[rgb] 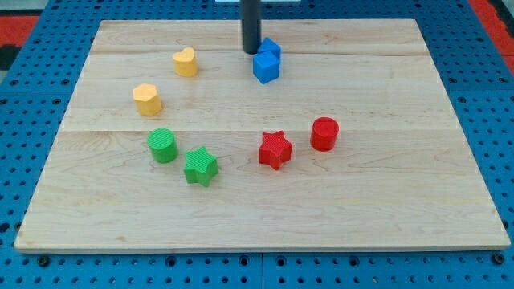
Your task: Separate the blue blocks
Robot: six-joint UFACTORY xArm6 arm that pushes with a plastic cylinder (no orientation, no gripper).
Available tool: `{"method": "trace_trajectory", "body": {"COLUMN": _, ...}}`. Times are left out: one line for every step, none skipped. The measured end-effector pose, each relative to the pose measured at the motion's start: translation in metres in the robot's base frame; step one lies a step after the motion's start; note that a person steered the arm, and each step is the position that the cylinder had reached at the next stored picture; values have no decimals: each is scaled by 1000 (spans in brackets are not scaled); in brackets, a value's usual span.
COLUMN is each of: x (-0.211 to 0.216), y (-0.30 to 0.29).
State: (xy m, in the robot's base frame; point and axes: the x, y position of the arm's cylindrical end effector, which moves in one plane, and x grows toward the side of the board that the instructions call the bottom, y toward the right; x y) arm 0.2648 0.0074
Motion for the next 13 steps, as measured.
{"method": "trace_trajectory", "body": {"x": 27, "y": -13}}
{"method": "trace_trajectory", "body": {"x": 29, "y": -40}}
{"method": "trace_trajectory", "body": {"x": 60, "y": -16}}
{"method": "trace_trajectory", "body": {"x": 85, "y": 16}}
{"method": "trace_trajectory", "body": {"x": 61, "y": 17}}
{"method": "trace_trajectory", "body": {"x": 40, "y": 4}}
{"method": "trace_trajectory", "body": {"x": 32, "y": 63}}
{"method": "trace_trajectory", "body": {"x": 48, "y": 87}}
{"method": "trace_trajectory", "body": {"x": 59, "y": 98}}
{"method": "trace_trajectory", "body": {"x": 72, "y": 99}}
{"method": "trace_trajectory", "body": {"x": 49, "y": 140}}
{"method": "trace_trajectory", "body": {"x": 12, "y": 141}}
{"method": "trace_trajectory", "body": {"x": -23, "y": 83}}
